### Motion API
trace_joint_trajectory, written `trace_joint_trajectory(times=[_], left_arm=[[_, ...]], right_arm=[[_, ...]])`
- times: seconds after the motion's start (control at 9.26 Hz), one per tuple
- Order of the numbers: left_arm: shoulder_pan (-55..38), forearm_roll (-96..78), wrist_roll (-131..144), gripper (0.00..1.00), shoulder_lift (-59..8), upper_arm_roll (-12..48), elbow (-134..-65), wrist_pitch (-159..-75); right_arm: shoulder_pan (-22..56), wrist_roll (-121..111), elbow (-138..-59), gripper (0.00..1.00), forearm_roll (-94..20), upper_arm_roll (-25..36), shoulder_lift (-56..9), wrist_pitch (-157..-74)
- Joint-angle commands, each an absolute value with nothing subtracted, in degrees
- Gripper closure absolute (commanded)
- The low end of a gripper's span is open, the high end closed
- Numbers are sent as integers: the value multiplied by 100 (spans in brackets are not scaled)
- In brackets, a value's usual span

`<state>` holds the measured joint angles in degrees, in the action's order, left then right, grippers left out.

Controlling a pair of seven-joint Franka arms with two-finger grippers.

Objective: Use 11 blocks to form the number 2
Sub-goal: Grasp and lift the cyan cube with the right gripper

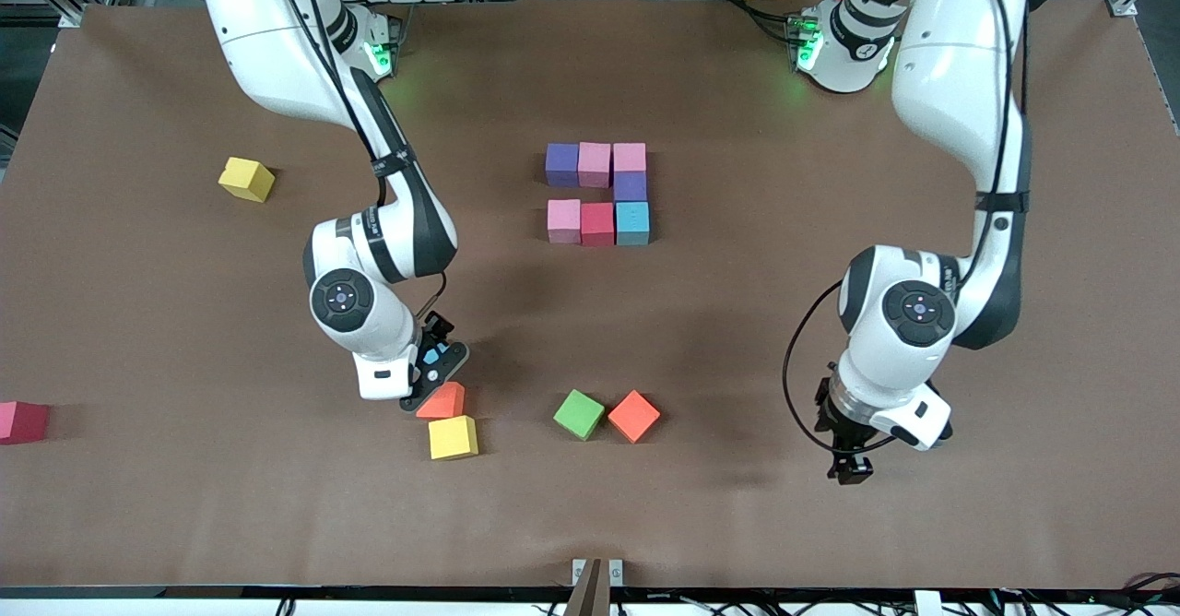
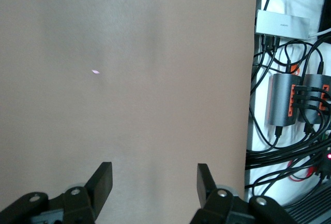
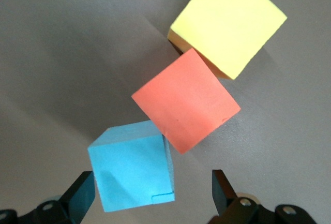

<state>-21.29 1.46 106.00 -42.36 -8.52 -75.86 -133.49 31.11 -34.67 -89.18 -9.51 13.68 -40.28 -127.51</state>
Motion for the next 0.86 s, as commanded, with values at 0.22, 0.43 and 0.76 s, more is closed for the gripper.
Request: trace_joint_trajectory(times=[0.22, 0.43, 0.76], left_arm=[[-2241, 308, 9748, 26, -2931, -774, -8784, -12472], [-2329, 308, 9397, 26, -2533, -756, -9193, -12454], [-2286, 308, 8223, 26, -2111, -747, -9281, -11789]], right_arm=[[3032, -4042, -8807, 0, -1283, 1327, -4218, -12691], [3041, -4060, -8815, 0, -1274, 1327, -4236, -12691], [3041, -4105, -8815, 0, -1283, 1327, -4298, -12709]])
